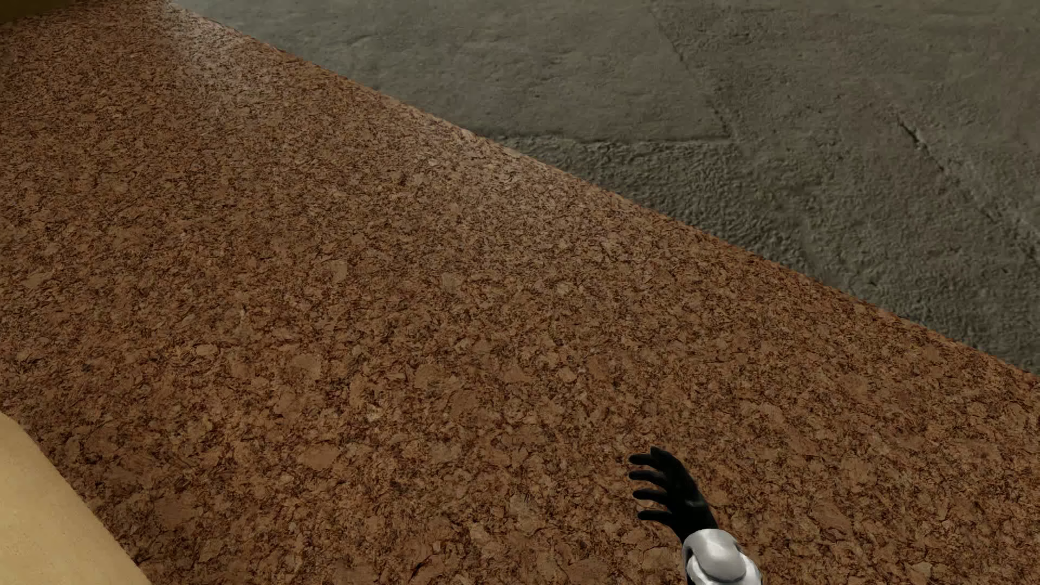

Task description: Circle the counter

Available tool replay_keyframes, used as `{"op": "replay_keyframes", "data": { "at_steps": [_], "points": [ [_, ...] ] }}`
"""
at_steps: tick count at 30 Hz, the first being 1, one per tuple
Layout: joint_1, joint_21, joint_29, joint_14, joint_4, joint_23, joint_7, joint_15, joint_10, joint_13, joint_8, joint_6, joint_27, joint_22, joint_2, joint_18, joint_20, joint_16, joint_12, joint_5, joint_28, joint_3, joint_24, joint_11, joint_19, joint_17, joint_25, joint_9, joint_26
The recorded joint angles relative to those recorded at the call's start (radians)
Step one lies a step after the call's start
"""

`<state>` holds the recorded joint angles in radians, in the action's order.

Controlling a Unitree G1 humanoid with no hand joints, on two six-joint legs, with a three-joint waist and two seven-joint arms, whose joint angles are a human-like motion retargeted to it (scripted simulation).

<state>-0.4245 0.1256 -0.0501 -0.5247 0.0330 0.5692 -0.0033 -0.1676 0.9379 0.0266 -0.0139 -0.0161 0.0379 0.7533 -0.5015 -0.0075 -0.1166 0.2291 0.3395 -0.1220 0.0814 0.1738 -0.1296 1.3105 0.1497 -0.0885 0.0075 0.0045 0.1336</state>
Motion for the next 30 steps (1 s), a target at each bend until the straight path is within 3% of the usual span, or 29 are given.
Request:
{"op": "replay_keyframes", "data": {
  "at_steps": [1,2,3,4,5,6,7,9,10,11,12,13,15,16,17,18,19,20,21,22,23,24,25,27,28,29,30],
  "points": [
    [0.049,-0.035,-0.004,-0.016,-0.015,0.031,-0.009,-0.099,-0.036,0.072,0.053,-0.028,-0.056,-0.033,-0.079,-0.005,0.043,-0.021,0.000,0.010,0.025,-0.045,-0.006,-0.042,0.019,-0.002,-0.005,0.006,0.008],
    [0.093,-0.051,0.002,-0.035,-0.022,0.044,-0.025,-0.193,-0.061,0.147,0.078,-0.044,-0.082,-0.074,-0.146,-0.013,0.069,-0.048,-0.030,0.018,0.040,-0.080,0.010,-0.133,0.033,-0.034,-0.019,0.007,0.012],
    [0.132,-0.087,0.013,-0.060,-0.036,0.073,-0.047,-0.223,-0.083,0.221,0.086,-0.067,-0.093,-0.136,-0.185,-0.023,0.094,-0.074,-0.102,0.018,0.035,-0.085,0.055,-0.261,0.046,-0.061,-0.038,0.006,0.024],
    [0.155,-0.098,0.021,-0.091,-0.047,0.077,-0.063,-0.166,-0.053,0.254,0.074,-0.072,-0.071,-0.182,-0.150,-0.021,0.083,-0.095,-0.160,-0.004,0.009,-0.063,0.116,-0.428,0.053,-0.098,-0.049,0.015,0.021],
    [0.120,-0.074,0.014,-0.052,-0.034,0.086,-0.063,-0.120,0.081,0.222,0.034,-0.035,-0.047,-0.174,-0.109,0.034,0.047,-0.106,-0.189,-0.014,-0.033,-0.039,0.158,-0.425,-0.005,-0.149,-0.048,0.029,0.003],
    [0.039,-0.064,-0.012,0.078,-0.002,0.069,-0.033,-0.152,0.248,0.171,-0.009,0.022,-0.037,-0.132,-0.062,0.129,0.058,-0.107,-0.161,-0.014,-0.092,-0.018,0.166,-0.442,-0.055,-0.179,-0.039,0.028,-0.029],
    [-0.016,-0.078,-0.055,0.150,0.020,0.074,0.016,-0.175,0.327,0.115,-0.041,0.069,-0.054,-0.128,0.003,0.126,0.071,-0.079,-0.107,-0.023,-0.148,0.026,0.142,-0.479,-0.036,-0.171,-0.026,0.028,-0.044],
    [-0.070,-0.041,-0.135,0.077,0.040,-0.017,0.090,-0.219,0.241,0.050,-0.113,0.143,-0.085,-0.157,0.156,0.027,0.129,-0.053,-0.029,-0.043,-0.187,0.149,0.105,-0.570,-0.018,-0.111,0.005,0.013,-0.028],
    [-0.077,-0.005,-0.146,0.020,0.029,-0.048,0.101,-0.246,0.104,-0.013,-0.127,0.161,-0.100,-0.153,0.194,0.031,0.128,-0.043,0.009,-0.058,-0.160,0.170,0.115,-0.529,-0.003,-0.076,0.015,0.010,-0.017],
    [-0.062,0.016,-0.135,0.041,0.022,-0.024,0.094,-0.214,0.003,-0.071,-0.095,0.170,-0.133,-0.088,0.154,0.102,0.080,-0.035,0.040,-0.060,-0.109,0.152,0.131,-0.360,0.014,-0.048,0.010,0.007,-0.021],
    [-0.029,0.008,-0.105,0.015,-0.008,0.042,0.084,-0.096,0.010,-0.073,-0.008,0.129,-0.181,0.022,0.058,0.084,-0.002,-0.008,0.019,-0.048,-0.056,0.114,0.139,-0.144,0.025,-0.007,-0.012,0.018,-0.022],
    [0.007,-0.007,-0.057,-0.015,-0.032,0.056,0.060,-0.113,-0.002,0.005,0.054,0.075,-0.196,-0.002,-0.026,0.077,0.030,-0.030,0.002,0.005,-0.014,0.061,0.131,-0.088,0.027,-0.016,-0.053,0.024,-0.006],
    [0.095,-0.048,0.047,-0.080,-0.065,0.045,0.037,-0.235,-0.037,0.126,0.054,-0.042,-0.122,-0.128,-0.134,0.061,0.052,-0.072,-0.033,0.016,0.045,-0.046,0.093,-0.293,0.019,-0.058,-0.142,0.021,0.005],
    [0.142,-0.071,0.080,-0.122,-0.080,0.076,0.011,-0.207,-0.042,0.200,0.044,-0.084,-0.117,-0.156,-0.130,0.052,0.050,-0.075,-0.111,0.006,0.043,-0.053,0.080,-0.398,0.016,-0.078,-0.164,0.011,0.014],
    [0.155,-0.078,0.094,-0.129,-0.080,0.083,-0.020,-0.201,0.022,0.240,0.028,-0.089,-0.101,-0.157,-0.095,0.053,0.034,-0.083,-0.188,0.004,0.014,-0.046,0.066,-0.378,-0.021,-0.125,-0.166,0.013,0.017],
    [0.108,-0.079,0.075,-0.023,-0.066,0.072,-0.025,-0.251,0.183,0.221,-0.007,-0.071,-0.074,-0.125,-0.040,0.080,0.043,-0.084,-0.236,0.002,-0.040,-0.040,0.047,-0.378,-0.061,-0.157,-0.145,0.028,0.009],
    [0.045,-0.096,0.022,0.121,-0.042,0.074,0.003,-0.278,0.289,0.175,-0.038,-0.040,-0.062,-0.121,0.025,0.116,0.069,-0.090,-0.208,-0.002,-0.098,-0.021,0.029,-0.417,-0.045,-0.159,-0.105,0.031,-0.009],
    [-0.009,-0.115,-0.041,0.167,-0.020,0.053,0.037,-0.297,0.334,0.118,-0.063,0.001,-0.048,-0.114,0.100,0.111,0.090,-0.075,-0.167,-0.006,-0.150,0.020,0.016,-0.468,-0.037,-0.159,-0.060,0.040,-0.024],
    [-0.064,-0.102,-0.104,0.113,-0.007,-0.027,0.077,-0.310,0.298,0.067,-0.084,0.035,-0.035,-0.150,0.159,0.104,0.122,-0.076,-0.119,-0.026,-0.174,0.065,0.024,-0.479,-0.017,-0.140,-0.016,0.054,-0.027],
    [-0.093,-0.060,-0.151,0.067,0.017,-0.031,0.088,-0.247,0.118,0.004,-0.082,0.076,-0.061,-0.137,0.134,0.115,0.083,-0.052,-0.077,-0.034,-0.160,0.086,0.060,-0.338,0.012,-0.087,0.011,0.054,-0.037],
    [-0.076,-0.014,-0.173,0.012,0.014,0.024,0.083,-0.112,0.031,-0.051,-0.043,0.097,-0.104,-0.044,0.045,0.080,0.028,-0.037,-0.047,-0.036,-0.127,0.072,0.099,-0.150,0.036,-0.031,0.020,0.044,-0.054],
    [-0.026,0.026,-0.171,-0.026,-0.018,0.019,0.076,-0.075,0.023,-0.029,0.018,0.086,-0.136,0.004,-0.041,0.084,-0.005,-0.030,-0.039,-0.019,-0.088,0.035,0.120,-0.061,0.053,-0.012,0.018,0.053,-0.044],
    [0.031,0.004,-0.142,-0.051,-0.048,0.036,0.045,-0.134,-0.006,0.042,0.053,0.065,-0.166,-0.031,-0.112,0.081,0.013,-0.037,-0.058,0.026,-0.055,-0.007,0.116,-0.062,0.061,-0.035,-0.005,0.060,-0.015],
    [0.128,-0.065,-0.060,-0.088,-0.096,0.014,0.010,-0.171,-0.012,0.163,0.030,0.000,-0.118,-0.110,-0.242,0.086,0.013,-0.068,-0.101,0.048,0.004,-0.069,0.085,-0.230,0.060,-0.102,-0.068,0.069,0.007],
    [0.080,-0.085,-0.031,-0.010,-0.111,0.081,0.005,-0.122,0.169,0.172,0.007,-0.027,-0.117,-0.163,-0.224,0.073,0.059,-0.093,-0.127,0.040,0.010,-0.056,0.079,-0.414,0.049,-0.138,-0.081,0.072,0.008],
    [-0.004,-0.086,-0.022,0.122,-0.098,0.126,0.003,-0.050,0.354,0.161,-0.028,-0.007,-0.109,-0.158,-0.189,0.079,0.059,-0.102,-0.129,0.036,-0.008,-0.020,0.073,-0.418,-0.033,-0.191,-0.074,0.063,-0.009],
    [-0.083,-0.093,-0.041,0.191,-0.074,0.124,0.035,-0.102,0.419,0.128,-0.070,0.023,-0.093,-0.096,-0.149,0.084,0.040,-0.083,-0.142,0.029,-0.045,0.021,0.060,-0.404,-0.167,-0.196,-0.051,0.057,-0.024]
  ]
}}
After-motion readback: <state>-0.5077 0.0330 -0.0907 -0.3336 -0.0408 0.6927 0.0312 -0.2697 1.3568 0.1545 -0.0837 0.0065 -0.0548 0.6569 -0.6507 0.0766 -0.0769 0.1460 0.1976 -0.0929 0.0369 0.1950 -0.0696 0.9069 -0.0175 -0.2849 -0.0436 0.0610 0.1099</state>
